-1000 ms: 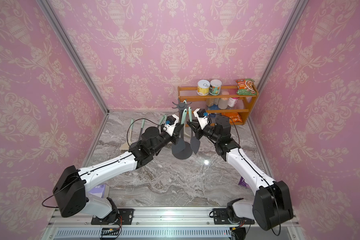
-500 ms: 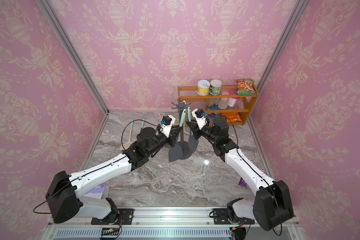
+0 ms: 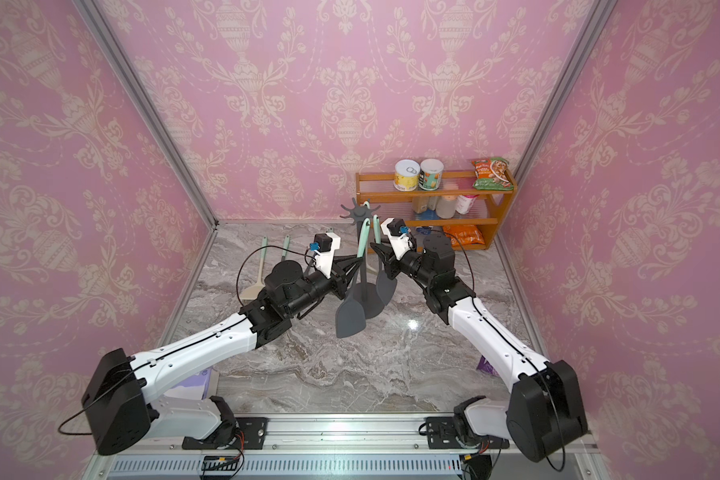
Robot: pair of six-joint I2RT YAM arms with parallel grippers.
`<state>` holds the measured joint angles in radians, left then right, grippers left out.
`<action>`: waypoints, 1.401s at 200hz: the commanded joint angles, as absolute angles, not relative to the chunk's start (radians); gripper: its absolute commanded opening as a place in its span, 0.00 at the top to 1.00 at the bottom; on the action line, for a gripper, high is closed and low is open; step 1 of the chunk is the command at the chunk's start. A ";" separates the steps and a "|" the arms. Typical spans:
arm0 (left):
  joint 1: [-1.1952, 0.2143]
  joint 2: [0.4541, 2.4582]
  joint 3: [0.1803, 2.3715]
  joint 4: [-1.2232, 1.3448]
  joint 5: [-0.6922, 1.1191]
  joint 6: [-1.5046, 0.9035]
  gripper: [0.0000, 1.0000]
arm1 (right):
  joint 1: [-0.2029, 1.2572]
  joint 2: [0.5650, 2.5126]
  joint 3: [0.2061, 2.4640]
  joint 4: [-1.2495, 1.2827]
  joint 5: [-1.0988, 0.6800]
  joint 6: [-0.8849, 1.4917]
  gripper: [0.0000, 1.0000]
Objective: Take the spatula off the kitchen utensil rack
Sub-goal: Take off the spatula from the rack.
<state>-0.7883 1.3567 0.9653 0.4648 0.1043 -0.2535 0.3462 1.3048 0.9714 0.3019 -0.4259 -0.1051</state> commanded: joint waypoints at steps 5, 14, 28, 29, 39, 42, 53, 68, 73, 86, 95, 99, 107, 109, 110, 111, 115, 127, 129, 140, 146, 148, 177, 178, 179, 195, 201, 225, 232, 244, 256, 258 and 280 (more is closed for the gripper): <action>-0.781 1.368 0.930 0.668 0.124 -0.370 0.96 | 0.350 1.320 0.987 0.297 -0.377 -0.104 1.00; -0.781 1.367 0.906 0.721 0.111 -0.396 0.96 | 0.350 1.320 0.986 0.298 -0.375 -0.106 1.00; -0.783 1.357 0.888 0.749 0.091 -0.418 0.97 | 0.351 1.321 0.985 0.298 -0.370 -0.107 1.00; -0.783 1.356 0.887 0.749 0.089 -0.418 0.97 | 0.351 1.321 0.985 0.298 -0.371 -0.107 1.00; -0.783 1.346 0.877 0.754 0.074 -0.422 0.98 | 0.351 1.324 0.986 0.298 -0.369 -0.107 1.00; -0.783 1.342 0.875 0.755 0.074 -0.423 0.98 | 0.351 1.325 0.986 0.299 -0.368 -0.107 1.00; -0.784 1.339 0.871 0.764 0.084 -0.437 0.98 | 0.351 1.327 0.985 0.301 -0.367 -0.107 1.00; -0.785 1.338 0.883 0.755 0.113 -0.448 0.98 | 0.351 1.329 0.985 0.305 -0.361 -0.107 1.00; -0.785 1.337 0.886 0.758 0.120 -0.450 0.98 | 0.351 1.330 0.985 0.306 -0.359 -0.106 1.00; -0.790 1.336 0.888 0.773 0.133 -0.459 0.98 | 0.351 1.330 0.986 0.307 -0.354 -0.104 1.00; -0.791 1.335 0.891 0.777 0.142 -0.464 0.98 | 0.351 1.330 0.986 0.309 -0.353 -0.103 1.00; -0.793 1.333 0.893 0.776 0.145 -0.465 0.98 | 0.352 1.330 0.986 0.308 -0.351 -0.103 1.00; -0.795 1.332 0.893 0.782 0.150 -0.465 0.98 | 0.353 1.330 0.988 0.304 -0.350 -0.105 1.00; -0.795 1.331 0.893 0.783 0.149 -0.465 0.98 | 0.352 1.330 0.988 0.303 -0.350 -0.106 1.00; -0.796 1.331 0.893 0.783 0.150 -0.465 0.98 | 0.353 1.330 0.988 0.303 -0.349 -0.106 1.00; -0.795 1.331 0.893 0.784 0.150 -0.465 0.98 | 0.353 1.330 0.988 0.302 -0.348 -0.106 1.00; -0.797 1.329 0.893 0.782 0.150 -0.467 0.98 | 0.353 1.329 0.989 0.300 -0.348 -0.107 1.00; -0.797 1.330 0.895 0.793 0.166 -0.478 0.98 | 0.353 1.328 0.989 0.298 -0.345 -0.107 1.00; -0.797 1.330 0.897 0.793 0.169 -0.480 0.98 | 0.353 1.328 0.989 0.297 -0.345 -0.107 1.00; -0.800 1.325 0.899 0.799 0.180 -0.486 0.97 | 0.352 1.328 0.991 0.297 -0.342 -0.109 1.00; -0.802 1.322 0.897 0.809 0.183 -0.487 0.97 | 0.352 1.328 0.990 0.295 -0.342 -0.110 1.00; -0.803 1.320 0.897 0.809 0.184 -0.486 0.97 | 0.352 1.328 0.991 0.294 -0.342 -0.110 1.00; -0.819 1.291 0.908 0.797 0.193 -0.472 0.97 | 0.354 1.332 0.992 0.293 -0.341 -0.113 1.00; -0.820 1.291 0.909 0.796 0.193 -0.471 0.97 | 0.354 1.333 0.992 0.292 -0.342 -0.113 1.00; -0.821 1.290 0.909 0.795 0.193 -0.470 0.97 | 0.354 1.333 0.992 0.293 -0.341 -0.114 1.00; -0.837 1.278 0.922 0.771 0.192 -0.443 0.97 | 0.354 1.339 0.995 0.293 -0.338 -0.113 1.00; -0.840 1.274 0.923 0.768 0.192 -0.442 0.96 | 0.353 1.339 0.997 0.293 -0.338 -0.114 1.00; -0.845 1.259 0.935 0.750 0.195 -0.433 0.96 | 0.354 1.341 0.999 0.292 -0.336 -0.115 1.00; -0.846 1.253 0.940 0.732 0.193 -0.425 0.96 | 0.354 1.340 0.999 0.291 -0.337 -0.115 1.00; -0.845 1.240 0.938 0.720 0.188 -0.416 0.96 | 0.354 1.339 0.999 0.288 -0.337 -0.118 1.00; -0.846 1.227 0.942 0.693 0.181 -0.403 0.96 | 0.354 1.337 0.999 0.285 -0.335 -0.120 1.00; -0.845 1.225 0.945 0.683 0.180 -0.400 0.96 | 0.354 1.336 0.999 0.284 -0.335 -0.120 1.00; -0.844 1.191 0.973 0.549 0.157 -0.344 0.96 | 0.354 1.336 1.000 0.283 -0.338 -0.119 1.00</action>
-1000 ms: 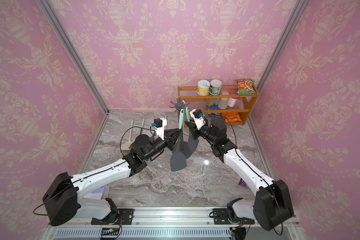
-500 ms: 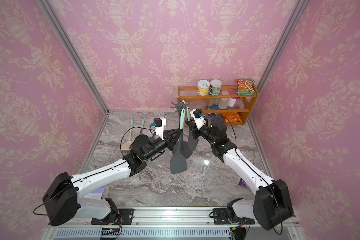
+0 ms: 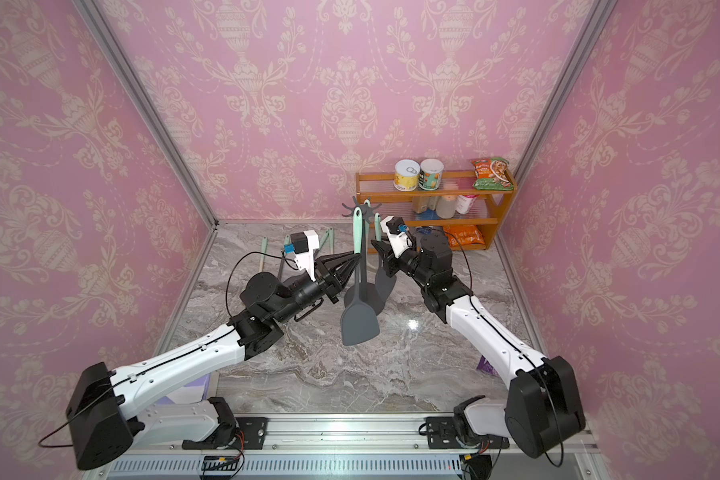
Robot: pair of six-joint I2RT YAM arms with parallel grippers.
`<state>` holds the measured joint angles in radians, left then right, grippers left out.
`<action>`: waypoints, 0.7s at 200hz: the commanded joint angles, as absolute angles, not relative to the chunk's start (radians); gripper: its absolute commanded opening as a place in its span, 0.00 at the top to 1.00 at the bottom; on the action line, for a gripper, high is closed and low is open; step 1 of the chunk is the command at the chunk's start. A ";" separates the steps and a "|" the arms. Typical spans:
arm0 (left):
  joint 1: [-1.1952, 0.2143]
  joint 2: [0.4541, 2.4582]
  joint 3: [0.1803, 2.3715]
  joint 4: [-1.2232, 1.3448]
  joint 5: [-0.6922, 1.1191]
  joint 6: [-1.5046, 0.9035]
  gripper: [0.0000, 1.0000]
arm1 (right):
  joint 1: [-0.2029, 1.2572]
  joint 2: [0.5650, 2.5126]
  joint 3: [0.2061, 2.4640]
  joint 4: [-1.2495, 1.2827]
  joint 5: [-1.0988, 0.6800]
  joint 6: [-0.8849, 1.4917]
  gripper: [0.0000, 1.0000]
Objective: Take the spatula off the kitchen utensil rack
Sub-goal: Take off the spatula from the rack, then place the spatula at the center of the board.
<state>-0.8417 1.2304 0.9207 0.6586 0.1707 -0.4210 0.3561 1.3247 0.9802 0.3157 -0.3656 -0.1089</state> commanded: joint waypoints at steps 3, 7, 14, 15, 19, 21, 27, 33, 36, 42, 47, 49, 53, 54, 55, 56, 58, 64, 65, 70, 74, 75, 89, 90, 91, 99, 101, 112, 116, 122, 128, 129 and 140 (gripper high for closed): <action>-0.840 1.186 0.980 0.526 0.156 -0.336 0.96 | 0.354 1.336 1.000 0.284 -0.338 -0.119 1.00; -0.838 1.178 0.988 0.495 0.156 -0.325 0.96 | 0.354 1.336 1.000 0.283 -0.340 -0.119 1.00; -0.829 1.165 0.997 0.441 0.161 -0.312 0.96 | 0.354 1.337 1.001 0.281 -0.340 -0.119 1.00; -0.827 1.164 0.998 0.435 0.161 -0.311 0.96 | 0.354 1.337 1.001 0.281 -0.340 -0.120 1.00; -0.820 1.156 1.002 0.407 0.169 -0.307 0.96 | 0.354 1.338 1.003 0.279 -0.343 -0.120 1.00; -0.816 1.151 1.004 0.394 0.171 -0.306 0.96 | 0.353 1.339 1.003 0.279 -0.343 -0.120 1.00; -0.802 1.138 1.010 0.353 0.181 -0.303 0.96 | 0.353 1.339 1.005 0.278 -0.342 -0.120 1.00; -0.787 1.125 1.014 0.310 0.187 -0.301 0.97 | 0.354 1.340 1.006 0.276 -0.345 -0.121 1.00; -0.778 1.117 1.013 0.293 0.189 -0.302 0.97 | 0.354 1.340 1.006 0.275 -0.346 -0.121 1.00; -0.760 1.101 1.008 0.266 0.194 -0.306 0.97 | 0.354 1.341 1.006 0.274 -0.347 -0.121 1.00; -0.743 1.087 1.003 0.247 0.197 -0.314 0.97 | 0.354 1.341 1.006 0.274 -0.348 -0.120 1.00; -0.736 1.081 0.999 0.241 0.197 -0.317 0.97 | 0.354 1.341 1.006 0.273 -0.348 -0.120 1.00; -0.721 1.069 0.993 0.229 0.200 -0.324 0.97 | 0.354 1.341 1.006 0.274 -0.348 -0.121 1.00; -0.717 1.065 0.990 0.227 0.201 -0.326 0.97 | 0.354 1.341 1.006 0.274 -0.348 -0.121 1.00; -0.714 1.063 0.988 0.225 0.201 -0.327 0.97 | 0.353 1.341 1.006 0.273 -0.347 -0.121 1.00; -0.710 1.060 0.985 0.222 0.201 -0.330 0.97 | 0.354 1.341 1.006 0.274 -0.348 -0.121 1.00; -0.701 1.055 0.981 0.220 0.204 -0.336 0.97 | 0.354 1.341 1.006 0.274 -0.348 -0.121 1.00; -0.675 1.038 0.966 0.214 0.214 -0.354 0.97 | 0.354 1.341 1.006 0.274 -0.350 -0.121 1.00; -0.673 1.036 0.964 0.213 0.214 -0.358 0.97 | 0.354 1.341 1.006 0.274 -0.350 -0.121 1.00; -0.647 1.024 0.956 0.205 0.228 -0.377 0.97 | 0.354 1.339 1.006 0.274 -0.351 -0.120 1.00; -0.630 1.019 0.949 0.199 0.237 -0.394 0.97 | 0.354 1.339 1.004 0.275 -0.351 -0.120 1.00; -0.624 1.017 0.949 0.197 0.238 -0.398 0.97 | 0.354 1.338 1.004 0.275 -0.350 -0.120 1.00; -0.544 1.018 0.935 0.172 0.294 -0.467 0.96 | 0.356 1.338 1.003 0.275 -0.351 -0.119 1.00; -0.537 1.020 0.935 0.169 0.301 -0.473 0.96 | 0.354 1.336 1.003 0.275 -0.351 -0.118 1.00; -0.530 1.021 0.936 0.165 0.308 -0.479 0.96 | 0.355 1.335 1.003 0.275 -0.351 -0.118 1.00; -0.464 1.045 0.940 0.146 0.375 -0.538 0.96 | 0.356 1.335 1.002 0.275 -0.351 -0.118 1.00; -0.447 1.052 0.938 0.150 0.396 -0.556 0.96 | 0.356 1.333 1.000 0.274 -0.350 -0.118 1.00; -0.360 1.092 0.922 0.191 0.515 -0.653 0.96 | 0.355 1.330 1.000 0.272 -0.353 -0.117 1.00; -0.332 1.108 0.916 0.206 0.546 -0.687 0.96 | 0.355 1.327 1.000 0.270 -0.353 -0.118 1.00; -0.302 1.129 0.907 0.228 0.595 -0.728 0.97 | 0.356 1.325 1.000 0.266 -0.351 -0.118 1.00; -0.281 1.145 0.895 0.246 0.626 -0.759 0.97 | 0.355 1.322 1.000 0.260 -0.350 -0.121 1.00; -0.278 1.147 0.893 0.248 0.631 -0.761 0.97 | 0.356 1.321 1.000 0.260 -0.350 -0.121 1.00; -0.257 1.171 0.882 0.263 0.670 -0.794 0.97 | 0.355 1.317 1.002 0.249 -0.347 -0.125 1.00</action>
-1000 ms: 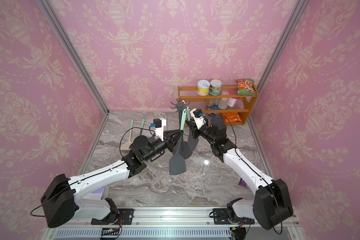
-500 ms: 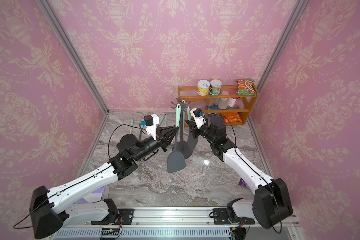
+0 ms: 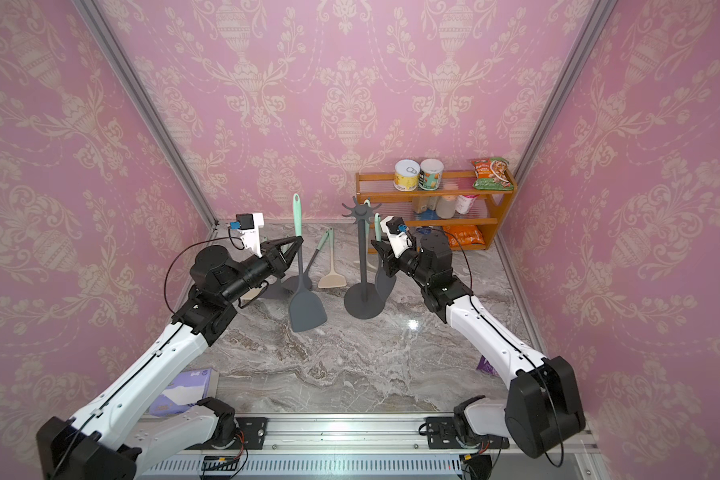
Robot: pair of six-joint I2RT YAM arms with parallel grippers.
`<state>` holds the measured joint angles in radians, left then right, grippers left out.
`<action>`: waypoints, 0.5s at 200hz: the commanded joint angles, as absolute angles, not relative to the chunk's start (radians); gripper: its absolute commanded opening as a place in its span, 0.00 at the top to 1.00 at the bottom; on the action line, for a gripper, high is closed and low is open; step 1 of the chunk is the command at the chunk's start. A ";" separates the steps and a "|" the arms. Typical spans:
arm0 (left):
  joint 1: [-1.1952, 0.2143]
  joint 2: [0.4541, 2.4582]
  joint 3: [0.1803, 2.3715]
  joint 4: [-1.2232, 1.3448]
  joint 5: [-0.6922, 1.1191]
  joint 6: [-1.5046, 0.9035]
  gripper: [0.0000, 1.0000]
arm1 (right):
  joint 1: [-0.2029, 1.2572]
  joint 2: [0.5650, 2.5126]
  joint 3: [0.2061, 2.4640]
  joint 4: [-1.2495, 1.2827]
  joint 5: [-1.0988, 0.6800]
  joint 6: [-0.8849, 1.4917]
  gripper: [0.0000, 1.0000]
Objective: Take the spatula off the kitchen utensil rack
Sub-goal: Place the spatula at the center of the board.
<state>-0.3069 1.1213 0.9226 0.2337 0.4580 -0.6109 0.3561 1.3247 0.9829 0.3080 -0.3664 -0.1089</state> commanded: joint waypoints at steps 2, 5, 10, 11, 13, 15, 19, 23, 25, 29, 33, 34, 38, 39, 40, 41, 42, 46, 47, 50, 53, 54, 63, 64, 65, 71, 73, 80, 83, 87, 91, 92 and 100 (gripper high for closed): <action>-0.257 1.174 0.879 0.266 0.674 -0.799 0.97 | 0.355 1.316 1.002 0.248 -0.348 -0.126 1.00; -0.255 1.176 0.872 0.278 0.678 -0.810 0.97 | 0.355 1.315 1.002 0.245 -0.347 -0.126 1.00; -0.255 1.180 0.859 0.303 0.686 -0.829 0.96 | 0.355 1.313 1.003 0.243 -0.347 -0.129 1.00; -0.255 1.181 0.856 0.309 0.688 -0.836 0.96 | 0.355 1.313 1.003 0.242 -0.346 -0.130 1.00; -0.254 1.183 0.852 0.320 0.694 -0.849 0.96 | 0.356 1.313 1.003 0.240 -0.345 -0.130 1.00; -0.253 1.185 0.847 0.330 0.699 -0.857 0.96 | 0.355 1.312 1.003 0.238 -0.346 -0.131 1.00; -0.252 1.192 0.841 0.343 0.710 -0.876 0.96 | 0.356 1.311 1.003 0.236 -0.345 -0.133 1.00; -0.253 1.198 0.834 0.355 0.719 -0.891 0.96 | 0.355 1.310 1.001 0.235 -0.343 -0.133 1.00; -0.254 1.201 0.831 0.360 0.724 -0.899 0.96 | 0.356 1.309 1.001 0.234 -0.342 -0.133 1.00; -0.254 1.208 0.822 0.373 0.736 -0.916 0.96 | 0.356 1.308 1.000 0.233 -0.342 -0.133 1.00; -0.254 1.214 0.811 0.390 0.747 -0.938 0.96 | 0.356 1.307 1.000 0.232 -0.342 -0.135 1.00; -0.254 1.214 0.807 0.391 0.749 -0.943 0.96 | 0.356 1.307 1.000 0.232 -0.342 -0.134 1.00; -0.255 1.215 0.791 0.407 0.752 -0.961 0.96 | 0.355 1.305 0.999 0.230 -0.342 -0.134 1.00; -0.255 1.215 0.787 0.411 0.752 -0.967 0.96 | 0.356 1.304 0.999 0.230 -0.341 -0.134 1.00; -0.255 1.214 0.781 0.415 0.752 -0.972 0.96 | 0.355 1.304 0.999 0.229 -0.342 -0.135 1.00; -0.254 1.214 0.777 0.418 0.751 -0.977 0.96 | 0.355 1.304 0.999 0.229 -0.342 -0.135 1.00; -0.254 1.214 0.772 0.422 0.751 -0.981 0.96 | 0.356 1.303 0.998 0.230 -0.341 -0.135 1.00; -0.254 1.208 0.750 0.439 0.747 -0.995 0.96 | 0.356 1.302 0.997 0.230 -0.341 -0.135 1.00; -0.253 1.206 0.744 0.444 0.746 -1.000 0.96 | 0.356 1.301 0.997 0.229 -0.341 -0.135 1.00; -0.254 1.200 0.722 0.453 0.739 -1.010 0.96 | 0.356 1.300 0.996 0.228 -0.341 -0.135 1.00; -0.254 1.191 0.693 0.459 0.730 -1.019 0.96 | 0.356 1.299 0.995 0.228 -0.341 -0.135 1.00; -0.254 1.188 0.685 0.463 0.727 -1.022 0.96 | 0.355 1.298 0.995 0.228 -0.341 -0.136 1.00; -0.259 1.158 0.629 0.472 0.698 -1.036 0.95 | 0.355 1.295 0.993 0.227 -0.343 -0.137 1.00; -0.260 1.154 0.623 0.472 0.695 -1.037 0.95 | 0.356 1.295 0.993 0.227 -0.343 -0.136 1.00; -0.261 1.151 0.617 0.471 0.692 -1.039 0.95 | 0.356 1.295 0.993 0.227 -0.343 -0.136 1.00; -0.266 1.133 0.589 0.462 0.679 -1.038 0.95 | 0.355 1.293 0.992 0.226 -0.343 -0.135 1.00; -0.269 1.127 0.582 0.458 0.676 -1.035 0.94 | 0.356 1.293 0.992 0.224 -0.344 -0.135 1.00; -0.281 1.114 0.562 0.433 0.668 -1.023 0.94 | 0.356 1.292 0.992 0.223 -0.346 -0.136 1.00; -0.288 1.110 0.555 0.425 0.665 -1.017 0.94 | 0.357 1.292 0.992 0.222 -0.348 -0.135 1.00; -0.297 1.107 0.545 0.419 0.660 -1.012 0.94 | 0.357 1.292 0.992 0.222 -0.348 -0.135 1.00; -0.305 1.104 0.532 0.421 0.652 -1.012 0.94 | 0.356 1.291 0.992 0.222 -0.348 -0.135 1.00; -0.307 1.103 0.529 0.422 0.651 -1.012 0.94 | 0.356 1.292 0.992 0.222 -0.348 -0.134 1.00; -0.321 1.100 0.500 0.448 0.633 -1.021 0.94 | 0.357 1.292 0.991 0.224 -0.347 -0.135 1.00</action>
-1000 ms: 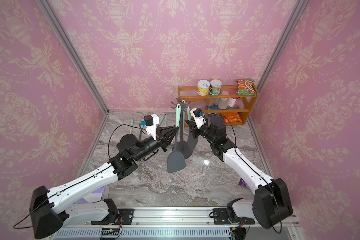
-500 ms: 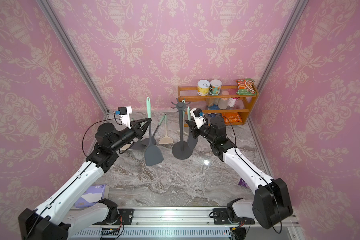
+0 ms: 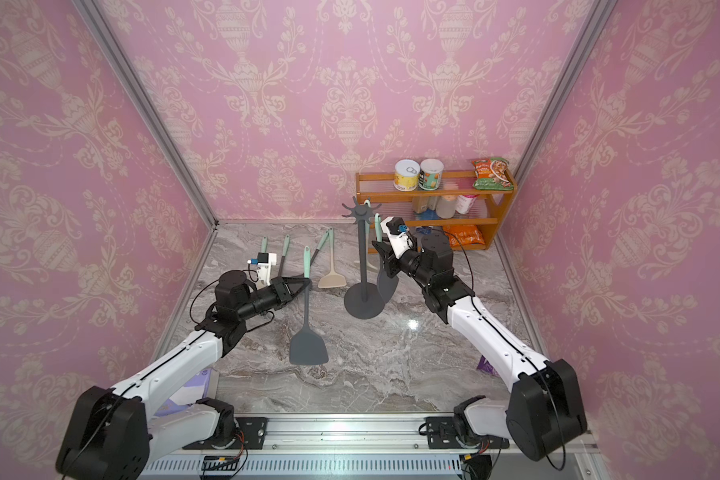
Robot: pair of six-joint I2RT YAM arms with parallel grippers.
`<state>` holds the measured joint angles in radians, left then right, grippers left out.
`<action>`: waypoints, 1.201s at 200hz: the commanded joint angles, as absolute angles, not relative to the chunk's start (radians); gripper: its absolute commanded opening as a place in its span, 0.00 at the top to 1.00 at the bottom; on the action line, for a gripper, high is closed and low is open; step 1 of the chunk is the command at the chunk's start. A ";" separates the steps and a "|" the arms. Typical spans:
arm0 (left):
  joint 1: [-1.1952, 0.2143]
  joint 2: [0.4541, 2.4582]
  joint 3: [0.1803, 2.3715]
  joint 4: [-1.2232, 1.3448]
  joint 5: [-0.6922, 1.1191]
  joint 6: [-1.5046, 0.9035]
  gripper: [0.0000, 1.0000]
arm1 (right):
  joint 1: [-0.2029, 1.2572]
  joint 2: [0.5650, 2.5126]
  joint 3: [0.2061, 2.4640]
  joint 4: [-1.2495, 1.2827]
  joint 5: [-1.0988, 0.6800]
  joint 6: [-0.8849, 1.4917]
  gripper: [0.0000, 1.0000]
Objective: Take the spatula off the kitchen utensil rack
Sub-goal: Place the spatula at the center of the board.
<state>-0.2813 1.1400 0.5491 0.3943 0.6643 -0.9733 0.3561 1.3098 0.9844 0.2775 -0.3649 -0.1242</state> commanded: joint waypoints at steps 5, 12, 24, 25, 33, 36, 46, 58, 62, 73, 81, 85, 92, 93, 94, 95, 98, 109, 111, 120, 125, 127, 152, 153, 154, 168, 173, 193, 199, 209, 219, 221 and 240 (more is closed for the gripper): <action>-0.332 1.100 0.485 0.462 0.620 -1.023 0.94 | 0.357 1.292 0.989 0.224 -0.348 -0.133 1.00; -0.344 1.100 0.469 0.470 0.607 -1.024 0.94 | 0.357 1.290 0.988 0.224 -0.349 -0.133 1.00; -0.368 1.098 0.443 0.482 0.579 -1.023 0.94 | 0.357 1.289 0.987 0.218 -0.350 -0.133 1.00; -0.370 1.098 0.442 0.482 0.577 -1.022 0.94 | 0.357 1.289 0.987 0.216 -0.351 -0.134 1.00; -0.386 1.101 0.421 0.490 0.558 -1.021 0.94 | 0.359 1.287 0.984 0.212 -0.349 -0.135 1.00; -0.393 1.103 0.417 0.493 0.550 -1.021 0.94 | 0.359 1.286 0.983 0.212 -0.348 -0.136 1.00; -0.415 1.117 0.397 0.513 0.532 -1.024 0.93 | 0.358 1.281 0.977 0.213 -0.348 -0.136 1.00; -0.444 1.150 0.380 0.554 0.519 -1.036 0.93 | 0.359 1.278 0.973 0.213 -0.347 -0.138 1.00; -0.452 1.168 0.376 0.567 0.518 -1.037 0.93 | 0.359 1.278 0.973 0.213 -0.347 -0.137 1.00; -0.472 1.207 0.370 0.593 0.512 -1.038 0.94 | 0.358 1.278 0.973 0.214 -0.347 -0.136 1.00; -0.478 1.230 0.363 0.614 0.503 -1.040 0.94 | 0.358 1.278 0.973 0.216 -0.348 -0.135 1.00; -0.477 1.236 0.353 0.632 0.494 -1.044 0.94 | 0.358 1.277 0.973 0.217 -0.349 -0.135 1.00; -0.477 1.239 0.335 0.661 0.471 -1.049 0.94 | 0.358 1.278 0.973 0.219 -0.351 -0.133 1.00; -0.477 1.238 0.333 0.663 0.468 -1.049 0.94 | 0.358 1.278 0.973 0.219 -0.352 -0.133 1.00; -0.477 1.238 0.330 0.665 0.465 -1.049 0.94 | 0.358 1.278 0.973 0.219 -0.352 -0.133 1.00; -0.477 1.236 0.328 0.667 0.462 -1.048 0.94 | 0.357 1.278 0.973 0.219 -0.351 -0.133 1.00; -0.477 1.236 0.324 0.671 0.454 -1.046 0.94 | 0.357 1.278 0.973 0.219 -0.353 -0.132 1.00; -0.477 1.226 0.321 0.668 0.439 -1.038 0.93 | 0.359 1.279 0.975 0.217 -0.357 -0.132 1.00; -0.477 1.225 0.323 0.666 0.439 -1.034 0.93 | 0.359 1.279 0.976 0.216 -0.357 -0.132 1.00; -0.477 1.223 0.335 0.646 0.439 -1.021 0.93 | 0.359 1.279 0.976 0.213 -0.357 -0.133 1.00; -0.477 1.224 0.342 0.633 0.439 -1.010 0.93 | 0.359 1.281 0.976 0.213 -0.357 -0.134 1.00; -0.477 1.225 0.344 0.628 0.439 -1.008 0.93 | 0.358 1.281 0.976 0.213 -0.357 -0.134 1.00; -0.477 1.266 0.350 0.635 0.442 -1.008 0.93 | 0.360 1.285 0.976 0.216 -0.360 -0.133 1.00; -0.477 1.268 0.350 0.633 0.441 -1.008 0.93 | 0.360 1.285 0.976 0.216 -0.360 -0.133 1.00; -0.477 1.270 0.350 0.633 0.441 -1.008 0.93 | 0.360 1.285 0.976 0.216 -0.360 -0.133 1.00; -0.473 1.296 0.337 0.642 0.426 -1.006 0.93 | 0.360 1.284 0.973 0.219 -0.357 -0.133 1.00; -0.470 1.304 0.330 0.653 0.422 -1.006 0.93 | 0.360 1.285 0.973 0.219 -0.358 -0.133 1.00; -0.455 1.337 0.310 0.714 0.420 -1.021 0.93 | 0.360 1.280 0.971 0.211 -0.356 -0.137 1.00; -0.453 1.349 0.312 0.726 0.422 -1.023 0.92 | 0.360 1.279 0.971 0.209 -0.356 -0.139 1.00; -0.452 1.374 0.320 0.745 0.431 -1.024 0.92 | 0.360 1.279 0.971 0.209 -0.354 -0.141 1.00; -0.453 1.401 0.324 0.772 0.440 -1.033 0.91 | 0.360 1.281 0.974 0.204 -0.355 -0.142 1.00; -0.453 1.408 0.324 0.777 0.442 -1.036 0.91 | 0.360 1.281 0.975 0.203 -0.356 -0.143 1.00; -0.453 1.463 0.311 0.834 0.456 -1.058 0.91 | 0.360 1.279 0.974 0.202 -0.353 -0.144 1.00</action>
